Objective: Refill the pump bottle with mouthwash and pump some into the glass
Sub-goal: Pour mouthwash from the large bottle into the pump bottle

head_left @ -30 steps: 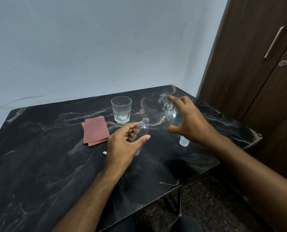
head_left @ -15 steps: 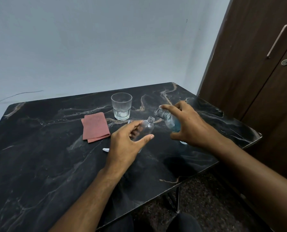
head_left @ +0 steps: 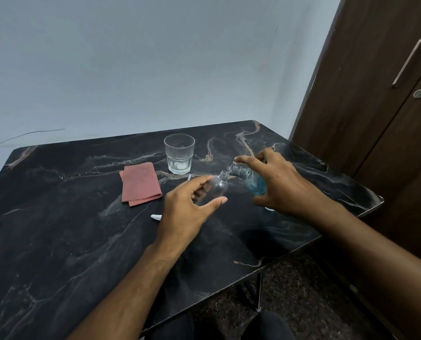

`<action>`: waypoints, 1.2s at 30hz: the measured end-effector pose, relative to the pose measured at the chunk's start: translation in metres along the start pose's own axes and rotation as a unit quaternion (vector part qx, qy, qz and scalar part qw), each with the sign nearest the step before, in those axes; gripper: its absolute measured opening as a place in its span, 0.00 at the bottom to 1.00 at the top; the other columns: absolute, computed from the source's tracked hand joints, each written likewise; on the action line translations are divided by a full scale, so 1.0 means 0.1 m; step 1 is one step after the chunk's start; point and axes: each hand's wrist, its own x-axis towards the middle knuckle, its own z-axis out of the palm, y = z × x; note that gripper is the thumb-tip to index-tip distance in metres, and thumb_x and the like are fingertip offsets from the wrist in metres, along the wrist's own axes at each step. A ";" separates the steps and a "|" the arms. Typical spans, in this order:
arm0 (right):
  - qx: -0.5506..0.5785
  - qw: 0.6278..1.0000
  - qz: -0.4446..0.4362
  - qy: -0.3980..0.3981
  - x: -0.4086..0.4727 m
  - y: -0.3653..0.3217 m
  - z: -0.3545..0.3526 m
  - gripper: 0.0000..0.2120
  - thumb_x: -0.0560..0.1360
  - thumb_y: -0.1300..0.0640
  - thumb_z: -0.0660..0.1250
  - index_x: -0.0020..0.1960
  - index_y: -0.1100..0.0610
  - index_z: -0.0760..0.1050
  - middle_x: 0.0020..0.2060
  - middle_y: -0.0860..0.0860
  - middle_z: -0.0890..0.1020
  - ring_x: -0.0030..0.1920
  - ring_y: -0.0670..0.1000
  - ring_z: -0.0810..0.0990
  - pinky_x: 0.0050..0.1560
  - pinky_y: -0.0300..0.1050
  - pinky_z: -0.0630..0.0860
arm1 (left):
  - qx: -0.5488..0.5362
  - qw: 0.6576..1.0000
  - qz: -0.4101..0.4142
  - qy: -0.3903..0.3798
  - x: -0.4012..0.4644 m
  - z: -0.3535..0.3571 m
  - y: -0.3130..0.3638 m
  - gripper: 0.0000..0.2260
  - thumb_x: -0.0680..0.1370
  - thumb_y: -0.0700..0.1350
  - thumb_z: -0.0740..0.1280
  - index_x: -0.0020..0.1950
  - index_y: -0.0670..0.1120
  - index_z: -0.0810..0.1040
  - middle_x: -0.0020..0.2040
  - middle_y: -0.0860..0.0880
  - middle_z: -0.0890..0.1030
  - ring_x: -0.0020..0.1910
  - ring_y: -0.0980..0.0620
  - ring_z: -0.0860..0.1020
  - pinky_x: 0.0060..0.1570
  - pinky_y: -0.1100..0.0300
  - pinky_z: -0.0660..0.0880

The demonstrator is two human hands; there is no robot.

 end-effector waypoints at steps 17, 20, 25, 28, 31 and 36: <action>-0.056 0.998 -0.010 -0.008 0.02 0.03 0.01 0.48 0.65 0.50 0.80 0.77 0.37 0.56 0.62 0.50 0.66 0.60 0.52 0.67 0.62 0.53 0.70 | 0.018 1.000 0.001 -0.007 0.01 0.01 -0.03 0.25 0.68 0.52 0.82 0.64 0.54 0.83 0.53 0.58 0.85 0.52 0.64 0.82 0.51 0.73 0.76; -0.065 0.998 -0.013 -0.010 0.02 0.04 -0.01 0.49 0.65 0.50 0.80 0.77 0.37 0.55 0.62 0.50 0.66 0.60 0.52 0.67 0.61 0.52 0.69 | 0.021 1.000 0.002 -0.005 0.01 0.01 -0.03 0.25 0.68 0.52 0.82 0.64 0.55 0.83 0.53 0.58 0.85 0.52 0.64 0.82 0.51 0.73 0.76; -0.085 0.996 -0.021 -0.013 0.02 0.05 -0.01 0.48 0.66 0.49 0.80 0.77 0.39 0.56 0.62 0.51 0.67 0.60 0.53 0.68 0.61 0.53 0.70 | 0.033 0.999 0.005 -0.006 0.01 0.01 -0.05 0.26 0.68 0.53 0.82 0.65 0.56 0.83 0.52 0.58 0.85 0.51 0.61 0.82 0.52 0.70 0.77; -0.095 0.995 -0.026 -0.013 0.02 0.06 -0.01 0.48 0.66 0.50 0.80 0.77 0.39 0.55 0.62 0.51 0.67 0.60 0.53 0.68 0.61 0.53 0.70 | 0.039 0.999 0.003 -0.004 0.01 0.01 -0.07 0.26 0.68 0.54 0.82 0.65 0.56 0.83 0.51 0.59 0.84 0.51 0.62 0.81 0.51 0.72 0.76; -0.100 0.995 -0.029 -0.015 0.03 0.07 -0.01 0.49 0.66 0.50 0.79 0.77 0.38 0.55 0.62 0.51 0.67 0.60 0.52 0.68 0.60 0.52 0.70 | 0.043 0.999 0.005 -0.003 0.01 0.01 -0.07 0.27 0.68 0.55 0.82 0.65 0.56 0.83 0.51 0.59 0.84 0.50 0.62 0.81 0.51 0.72 0.75; -0.100 0.994 -0.030 -0.014 0.03 0.08 -0.02 0.49 0.66 0.50 0.79 0.78 0.38 0.55 0.62 0.51 0.66 0.60 0.52 0.68 0.59 0.50 0.69 | 0.037 0.999 0.005 0.003 0.02 0.01 -0.07 0.26 0.68 0.53 0.82 0.65 0.55 0.83 0.50 0.57 0.85 0.50 0.59 0.82 0.51 0.69 0.78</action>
